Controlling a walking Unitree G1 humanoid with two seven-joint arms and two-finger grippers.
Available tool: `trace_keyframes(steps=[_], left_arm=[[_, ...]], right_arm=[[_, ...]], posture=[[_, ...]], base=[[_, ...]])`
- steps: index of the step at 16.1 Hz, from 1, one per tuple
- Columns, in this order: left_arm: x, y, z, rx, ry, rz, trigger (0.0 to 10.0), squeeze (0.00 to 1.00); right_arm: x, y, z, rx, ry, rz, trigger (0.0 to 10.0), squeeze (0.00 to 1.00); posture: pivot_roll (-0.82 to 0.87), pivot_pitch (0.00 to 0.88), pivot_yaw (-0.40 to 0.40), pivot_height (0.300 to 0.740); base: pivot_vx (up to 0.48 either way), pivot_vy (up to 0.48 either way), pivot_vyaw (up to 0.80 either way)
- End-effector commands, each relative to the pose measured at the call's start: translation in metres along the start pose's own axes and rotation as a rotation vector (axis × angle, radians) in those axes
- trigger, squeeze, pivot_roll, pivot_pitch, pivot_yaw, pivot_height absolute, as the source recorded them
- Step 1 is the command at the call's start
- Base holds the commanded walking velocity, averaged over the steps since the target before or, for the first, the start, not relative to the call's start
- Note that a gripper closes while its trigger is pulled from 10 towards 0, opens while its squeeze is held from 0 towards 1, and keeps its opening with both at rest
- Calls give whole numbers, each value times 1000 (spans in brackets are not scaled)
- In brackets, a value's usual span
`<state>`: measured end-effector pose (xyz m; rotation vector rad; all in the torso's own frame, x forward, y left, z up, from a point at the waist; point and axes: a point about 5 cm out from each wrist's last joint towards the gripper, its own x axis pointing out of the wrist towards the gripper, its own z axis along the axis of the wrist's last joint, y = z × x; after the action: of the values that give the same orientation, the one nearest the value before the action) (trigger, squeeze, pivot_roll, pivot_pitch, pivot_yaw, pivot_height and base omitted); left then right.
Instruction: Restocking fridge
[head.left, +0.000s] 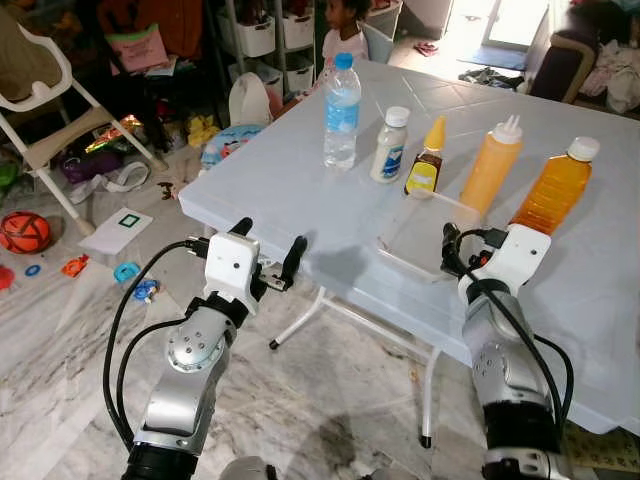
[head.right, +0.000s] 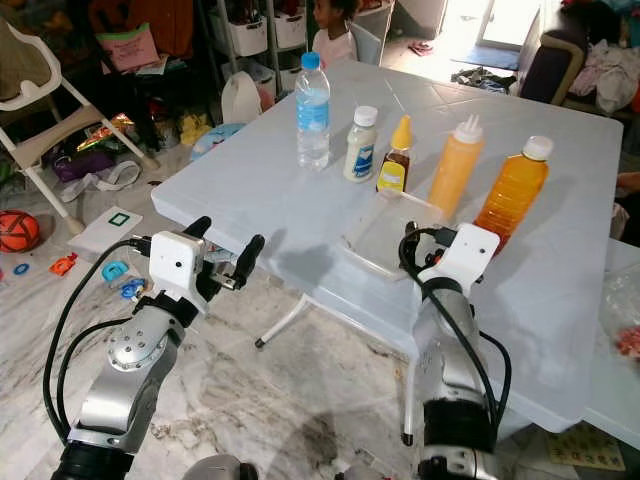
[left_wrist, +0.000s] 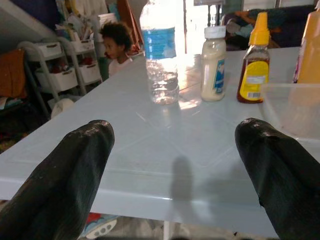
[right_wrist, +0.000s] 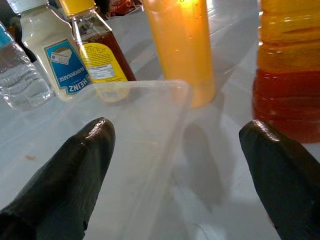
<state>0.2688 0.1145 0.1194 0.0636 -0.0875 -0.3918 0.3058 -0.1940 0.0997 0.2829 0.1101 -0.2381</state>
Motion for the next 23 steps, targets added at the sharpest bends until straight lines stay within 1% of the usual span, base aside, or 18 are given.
trace_keyframes(steps=[1,2,3,4,5,7,8,12,18,23], left_arm=[[-1,0,5,13,-11,-7,10000,0],[-2,0,5,16,-9,-10,10000,0],[-2,1,5,18,-7,-12,10000,0],[-2,1,5,20,-5,-15,10000,0],[-3,0,5,21,-3,-17,10000,0],[-3,-1,5,24,0,-25,10000,0],[-3,-1,5,26,1,-30,10000,0],[-2,-2,5,25,3,-40,10000,0],[-2,-3,5,31,5,-46,10000,0],[-1,-4,5,36,2,-50,10000,0]], right_arm=[[3,4,-2,25,28,7,10000,0],[5,8,-3,45,44,18,10000,0],[5,11,-3,63,50,27,8980,0],[5,14,-5,80,62,33,3647,0],[5,14,-6,90,68,32,39,0],[4,16,-9,130,97,24,0,0],[2,16,-12,169,115,10,0,0],[-1,20,-14,253,144,-2,0,0],[-1,15,-16,274,156,-23,0,0],[1,15,-14,274,153,-24,0,0]], posture=[[32,0,25,740],[36,0,25,740],[36,0,26,740],[36,0,27,740],[37,0,28,740],[37,1,30,740],[37,1,31,740],[32,2,33,740],[48,0,31,740],[45,0,28,740]], base=[[0,0,0],[0,0,0],[0,0,0],[0,0,0],[0,0,0],[0,0,0],[0,0,0],[0,0,0],[0,0,0],[0,0,0]])
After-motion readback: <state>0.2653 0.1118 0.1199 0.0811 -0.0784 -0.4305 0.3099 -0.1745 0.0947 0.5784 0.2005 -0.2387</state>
